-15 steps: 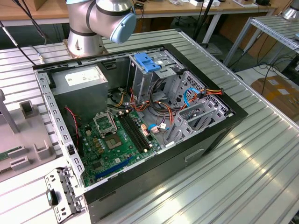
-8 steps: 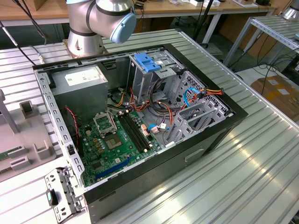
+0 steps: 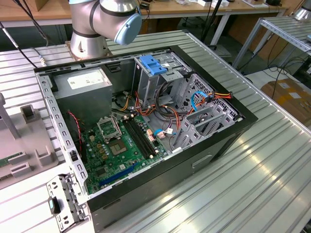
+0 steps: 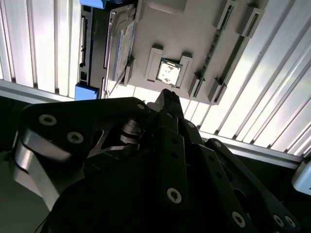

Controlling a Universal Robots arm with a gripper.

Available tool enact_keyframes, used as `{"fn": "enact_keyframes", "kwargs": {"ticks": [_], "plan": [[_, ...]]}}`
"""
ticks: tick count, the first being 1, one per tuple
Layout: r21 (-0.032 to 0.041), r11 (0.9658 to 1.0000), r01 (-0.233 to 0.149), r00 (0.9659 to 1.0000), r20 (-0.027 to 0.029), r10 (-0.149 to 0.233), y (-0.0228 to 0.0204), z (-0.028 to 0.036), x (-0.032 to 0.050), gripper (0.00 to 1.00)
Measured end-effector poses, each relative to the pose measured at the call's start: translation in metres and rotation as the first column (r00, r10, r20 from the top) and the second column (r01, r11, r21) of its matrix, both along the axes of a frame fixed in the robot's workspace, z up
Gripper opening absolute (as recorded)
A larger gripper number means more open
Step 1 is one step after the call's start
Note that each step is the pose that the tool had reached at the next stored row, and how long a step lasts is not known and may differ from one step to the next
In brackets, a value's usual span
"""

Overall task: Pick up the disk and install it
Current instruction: 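Pick up the disk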

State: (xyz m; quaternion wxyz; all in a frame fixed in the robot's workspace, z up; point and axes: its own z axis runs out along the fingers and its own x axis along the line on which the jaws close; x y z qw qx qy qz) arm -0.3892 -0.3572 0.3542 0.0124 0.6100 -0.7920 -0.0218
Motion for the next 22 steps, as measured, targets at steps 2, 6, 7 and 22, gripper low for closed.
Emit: {"fn": "enact_keyframes", "kwargs": {"ticks": [2,6,7,22], "plan": [[0.0005,1.0000,-0.006,1.0000,0.0000,0.006,0.0000,0.0000,0.0000,0.11],[0.0006,0.9998,-0.021,0.9998,0.0001,0.021,0.0000,0.0000,0.0000,0.11],[0.0006,0.9997,-0.024,0.9997,0.0001,0.024,-0.0001,-0.0001,0.0000,0.11],[0.0005,0.9835,-0.181,0.9835,0.0000,0.181,0.0000,0.0000,0.0000,0.11]]}}
